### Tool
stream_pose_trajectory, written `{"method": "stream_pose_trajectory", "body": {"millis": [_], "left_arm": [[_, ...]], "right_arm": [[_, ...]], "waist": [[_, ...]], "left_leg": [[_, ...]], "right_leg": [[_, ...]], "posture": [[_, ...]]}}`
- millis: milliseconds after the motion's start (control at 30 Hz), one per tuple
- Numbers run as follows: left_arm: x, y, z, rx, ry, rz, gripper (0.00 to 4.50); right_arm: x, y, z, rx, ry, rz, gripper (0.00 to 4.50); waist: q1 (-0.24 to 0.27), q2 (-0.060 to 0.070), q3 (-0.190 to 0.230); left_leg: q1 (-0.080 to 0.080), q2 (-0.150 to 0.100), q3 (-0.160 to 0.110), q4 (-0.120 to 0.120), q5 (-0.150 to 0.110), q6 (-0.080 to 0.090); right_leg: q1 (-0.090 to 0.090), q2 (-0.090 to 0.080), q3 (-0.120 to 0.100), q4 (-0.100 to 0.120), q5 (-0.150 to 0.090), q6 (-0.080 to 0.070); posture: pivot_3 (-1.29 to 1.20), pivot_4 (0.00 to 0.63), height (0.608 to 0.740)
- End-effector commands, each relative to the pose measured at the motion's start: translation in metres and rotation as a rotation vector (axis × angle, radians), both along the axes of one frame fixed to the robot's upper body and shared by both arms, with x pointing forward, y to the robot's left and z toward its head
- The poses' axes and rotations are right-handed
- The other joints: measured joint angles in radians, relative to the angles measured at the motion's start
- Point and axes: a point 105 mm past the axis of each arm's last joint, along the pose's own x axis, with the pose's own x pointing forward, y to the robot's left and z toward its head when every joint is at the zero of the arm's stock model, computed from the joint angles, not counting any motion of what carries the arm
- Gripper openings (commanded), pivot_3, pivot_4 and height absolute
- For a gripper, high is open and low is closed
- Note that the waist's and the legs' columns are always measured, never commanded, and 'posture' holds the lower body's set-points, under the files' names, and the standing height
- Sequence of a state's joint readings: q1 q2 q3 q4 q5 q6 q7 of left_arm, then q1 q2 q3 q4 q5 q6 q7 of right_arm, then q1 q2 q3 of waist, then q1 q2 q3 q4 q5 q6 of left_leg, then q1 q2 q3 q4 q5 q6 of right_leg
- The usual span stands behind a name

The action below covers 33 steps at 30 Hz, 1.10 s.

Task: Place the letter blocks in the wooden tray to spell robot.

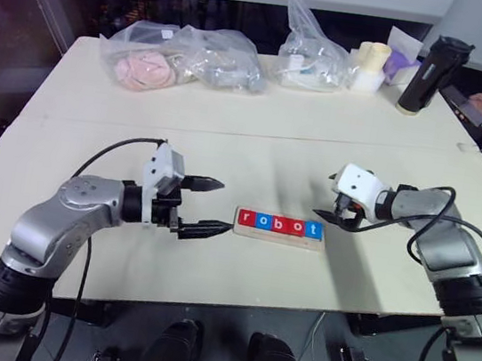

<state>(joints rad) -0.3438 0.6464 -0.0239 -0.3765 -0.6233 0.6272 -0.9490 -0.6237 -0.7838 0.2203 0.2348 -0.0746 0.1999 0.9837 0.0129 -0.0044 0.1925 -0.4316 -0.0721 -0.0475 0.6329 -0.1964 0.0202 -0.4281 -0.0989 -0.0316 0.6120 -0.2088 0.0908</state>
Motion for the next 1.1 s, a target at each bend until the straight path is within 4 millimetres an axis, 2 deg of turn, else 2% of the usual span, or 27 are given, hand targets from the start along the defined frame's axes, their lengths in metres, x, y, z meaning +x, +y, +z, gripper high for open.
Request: {"method": "stream_pose_trajectory", "body": {"millis": [33, 467, 633, 733, 767, 867, 1000, 1100], "left_arm": [[-0.006, -0.001, 0.010, -0.012, -0.036, -0.011, 4.50], [-0.005, -0.005, 0.008, -0.012, -0.025, -0.020, 4.50], [-0.004, -0.005, 0.008, -0.009, -0.024, -0.022, 4.50], [-0.004, -0.003, 0.008, -0.005, -0.025, -0.015, 4.50], [-0.004, -0.003, 0.007, -0.001, -0.025, -0.012, 4.50], [-0.004, 0.001, 0.005, 0.013, -0.027, 0.004, 4.50], [-0.004, 0.005, 0.005, 0.012, -0.022, 0.018, 4.50], [-0.005, 0.006, 0.003, 0.016, -0.022, 0.019, 4.50]], "right_arm": [[0.000, 0.005, 0.014, 0.005, -0.036, 0.045, 4.46], [-0.024, 0.013, 0.012, -0.014, 0.006, 0.121, 4.46], [-0.020, 0.010, 0.028, -0.005, -0.041, 0.096, 4.46], [-0.025, 0.007, 0.049, 0.042, -0.080, 0.067, 4.46], [-0.029, 0.007, 0.055, 0.057, -0.085, 0.062, 4.46], [-0.056, 0.003, 0.063, 0.078, -0.056, 0.069, 4.46], [-0.088, -0.003, 0.063, 0.063, 0.008, 0.066, 4.46], [-0.102, -0.007, 0.063, 0.064, 0.035, 0.045, 4.46]], "waist": [[0.000, 0.000, 0.000], [0.000, 0.000, 0.000], [0.000, 0.000, 0.000], [0.001, 0.000, 0.000], [0.001, 0.000, 0.000], [0.005, 0.000, 0.000], [0.003, 0.000, 0.000], [0.001, 0.000, 0.000]], "left_leg": [[0.000, 0.000, 0.000, 0.000, 0.000, 0.000], [0.000, 0.000, 0.000, 0.000, 0.000, 0.000], [0.000, 0.000, 0.000, 0.000, 0.000, 0.000], [0.000, 0.000, 0.000, 0.000, 0.000, 0.000], [0.000, 0.000, 0.000, 0.000, 0.000, 0.000], [0.000, 0.000, -0.001, 0.000, 0.000, 0.000], [0.000, 0.000, -0.001, -0.001, 0.000, 0.000], [0.000, 0.000, -0.001, 0.000, -0.001, -0.001]], "right_leg": [[0.000, 0.000, 0.000, 0.000, 0.000, 0.000], [0.000, 0.000, 0.000, 0.000, 0.000, 0.000], [0.000, 0.000, 0.000, 0.000, 0.000, 0.000], [0.000, 0.000, 0.000, 0.000, 0.000, 0.000], [0.000, 0.000, 0.000, 0.000, 0.000, 0.000], [0.000, -0.002, 0.000, 0.000, 0.000, 0.000], [0.000, -0.003, 0.000, 0.000, -0.001, 0.000], [0.000, -0.003, 0.000, 0.000, 0.000, 0.000]], "posture": [[0.00, 0.150, 0.738], [0.00, 0.150, 0.738], [0.00, 0.150, 0.738], [0.00, 0.150, 0.738], [0.00, 0.150, 0.738], [0.00, 0.150, 0.738], [0.00, 0.150, 0.738], [0.00, 0.150, 0.738]]}}
